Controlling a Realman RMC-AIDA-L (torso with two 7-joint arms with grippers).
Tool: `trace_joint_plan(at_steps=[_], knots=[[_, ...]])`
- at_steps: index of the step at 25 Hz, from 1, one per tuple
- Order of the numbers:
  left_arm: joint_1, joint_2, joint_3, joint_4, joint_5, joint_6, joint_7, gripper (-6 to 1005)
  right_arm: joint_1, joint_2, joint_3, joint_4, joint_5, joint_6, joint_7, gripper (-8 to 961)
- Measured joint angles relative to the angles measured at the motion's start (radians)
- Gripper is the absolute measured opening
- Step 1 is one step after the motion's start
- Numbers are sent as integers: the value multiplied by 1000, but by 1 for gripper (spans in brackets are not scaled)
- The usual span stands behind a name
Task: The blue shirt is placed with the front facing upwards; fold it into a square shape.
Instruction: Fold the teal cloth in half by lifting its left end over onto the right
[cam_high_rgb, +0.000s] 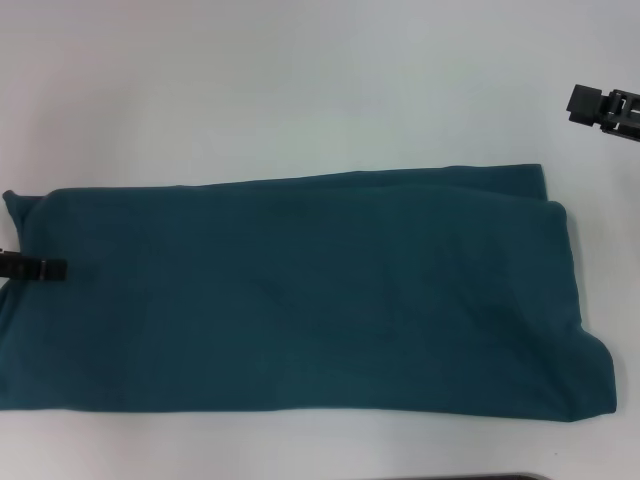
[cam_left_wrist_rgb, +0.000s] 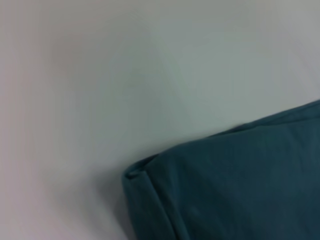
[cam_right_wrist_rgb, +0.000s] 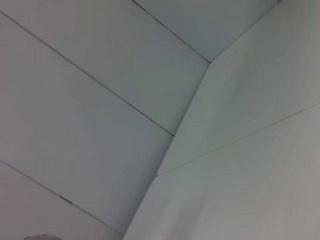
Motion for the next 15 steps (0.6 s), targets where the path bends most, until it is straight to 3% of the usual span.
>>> trace_joint_plan(at_steps=[2, 7, 15], knots=[[-1, 0, 0, 0, 0, -1, -5, 839, -1, 0, 3, 0, 0, -4, 0, 607], [-19, 6, 0, 21, 59, -29, -66, 672, -1, -2, 5, 0, 0, -12, 0, 607], [-34, -2, -1, 23, 106, -33, -80, 496, 2, -5, 7, 0, 0, -18, 0, 606]])
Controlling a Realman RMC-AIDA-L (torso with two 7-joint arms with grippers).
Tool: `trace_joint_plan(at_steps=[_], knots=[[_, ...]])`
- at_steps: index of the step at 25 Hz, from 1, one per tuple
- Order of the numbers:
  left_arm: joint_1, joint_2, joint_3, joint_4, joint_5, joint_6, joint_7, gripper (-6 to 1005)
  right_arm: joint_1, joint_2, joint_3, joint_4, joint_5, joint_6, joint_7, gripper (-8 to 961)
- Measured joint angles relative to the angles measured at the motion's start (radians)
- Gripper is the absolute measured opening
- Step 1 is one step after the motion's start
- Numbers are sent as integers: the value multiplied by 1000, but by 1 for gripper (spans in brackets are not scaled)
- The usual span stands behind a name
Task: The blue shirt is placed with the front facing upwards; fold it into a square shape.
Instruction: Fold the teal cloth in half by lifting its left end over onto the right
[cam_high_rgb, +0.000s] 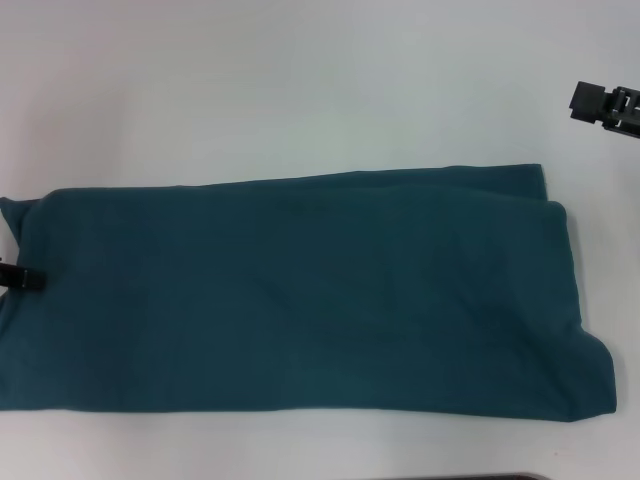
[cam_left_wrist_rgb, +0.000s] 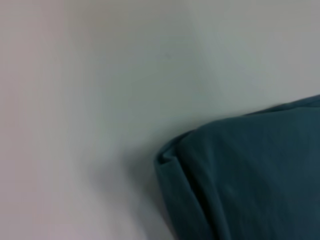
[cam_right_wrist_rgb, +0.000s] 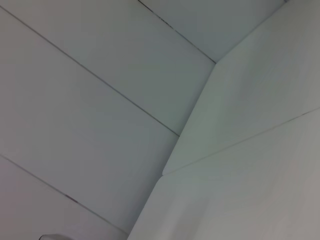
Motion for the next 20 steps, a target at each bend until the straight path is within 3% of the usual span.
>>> trace_joint_plan(at_steps=[9, 14, 20], knots=[[-5, 0, 1, -2, 4, 6, 1, 228, -5, 0, 0, 0, 0, -2, 0, 607], [-6, 3, 1, -1, 13, 0, 4, 17, -8, 1, 0, 0, 0, -3, -1, 606], [-6, 30, -7, -7, 24, 4, 3, 16, -8, 1, 0, 0, 0, -2, -2, 606]])
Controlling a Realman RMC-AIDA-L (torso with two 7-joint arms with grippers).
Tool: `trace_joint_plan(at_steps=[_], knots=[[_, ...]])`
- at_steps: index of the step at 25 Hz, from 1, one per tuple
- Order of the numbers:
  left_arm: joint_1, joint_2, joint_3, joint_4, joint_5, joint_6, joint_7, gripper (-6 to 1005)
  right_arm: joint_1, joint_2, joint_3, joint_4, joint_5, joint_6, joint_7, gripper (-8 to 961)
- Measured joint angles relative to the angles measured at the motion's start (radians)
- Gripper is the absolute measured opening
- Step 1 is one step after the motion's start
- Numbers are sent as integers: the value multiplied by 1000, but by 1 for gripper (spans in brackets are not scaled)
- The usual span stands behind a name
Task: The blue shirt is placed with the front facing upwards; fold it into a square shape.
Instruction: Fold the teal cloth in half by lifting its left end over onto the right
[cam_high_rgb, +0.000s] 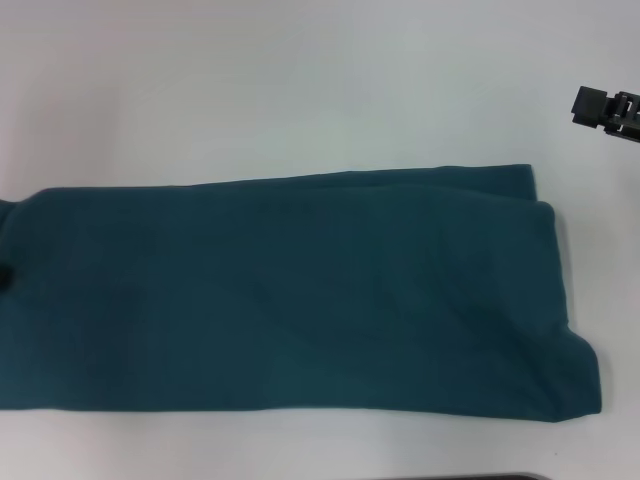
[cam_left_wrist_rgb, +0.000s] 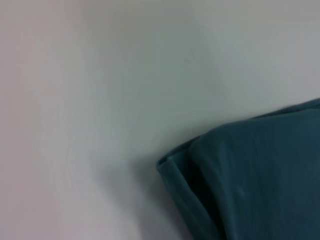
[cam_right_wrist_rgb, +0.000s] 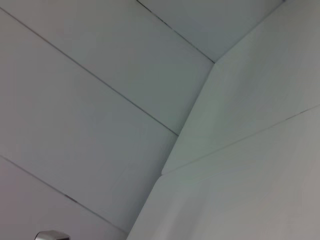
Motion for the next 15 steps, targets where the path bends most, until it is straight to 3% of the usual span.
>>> trace_joint_plan(at_steps=[6, 15], knots=[[0, 25, 5, 0, 0, 12, 2, 16, 0, 5, 0, 0, 0, 4, -2, 607], [0, 96, -3, 6, 0, 36, 2, 17, 7, 11, -1, 4, 0, 13, -3, 606]])
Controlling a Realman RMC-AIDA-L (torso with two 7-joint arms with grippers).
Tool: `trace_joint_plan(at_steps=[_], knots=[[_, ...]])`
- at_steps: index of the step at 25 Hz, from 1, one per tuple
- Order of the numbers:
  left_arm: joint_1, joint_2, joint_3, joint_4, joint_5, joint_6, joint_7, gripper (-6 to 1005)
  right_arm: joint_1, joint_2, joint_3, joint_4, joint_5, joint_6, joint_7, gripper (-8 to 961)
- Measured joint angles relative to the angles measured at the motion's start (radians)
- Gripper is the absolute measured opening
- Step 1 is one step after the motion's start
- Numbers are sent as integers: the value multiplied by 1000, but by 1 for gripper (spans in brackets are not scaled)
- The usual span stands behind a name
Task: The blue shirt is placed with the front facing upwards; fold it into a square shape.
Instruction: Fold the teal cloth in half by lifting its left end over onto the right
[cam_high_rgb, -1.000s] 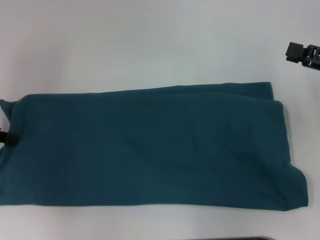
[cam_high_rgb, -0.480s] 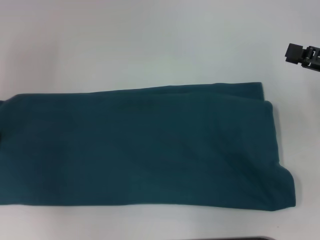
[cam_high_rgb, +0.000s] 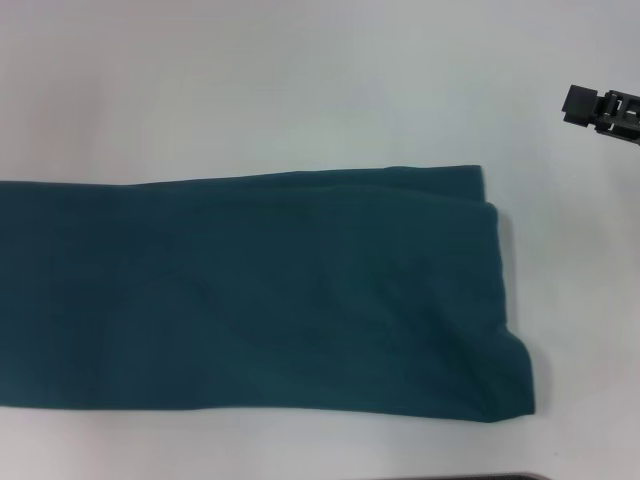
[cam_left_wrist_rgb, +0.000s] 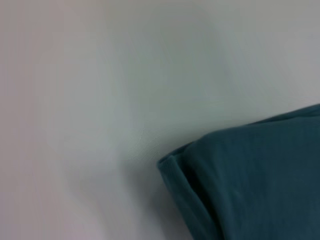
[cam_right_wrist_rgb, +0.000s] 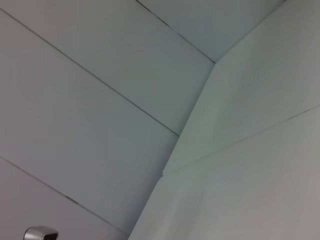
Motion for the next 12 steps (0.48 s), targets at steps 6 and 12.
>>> trace_joint_plan(at_steps=[6, 12], knots=[[7, 30, -25, -3, 1, 16, -5, 18, 6, 8, 1, -3, 0, 7, 1, 607], [7, 36, -58, -5, 22, 18, -6, 18, 11, 7, 0, -3, 0, 8, 3, 606]])
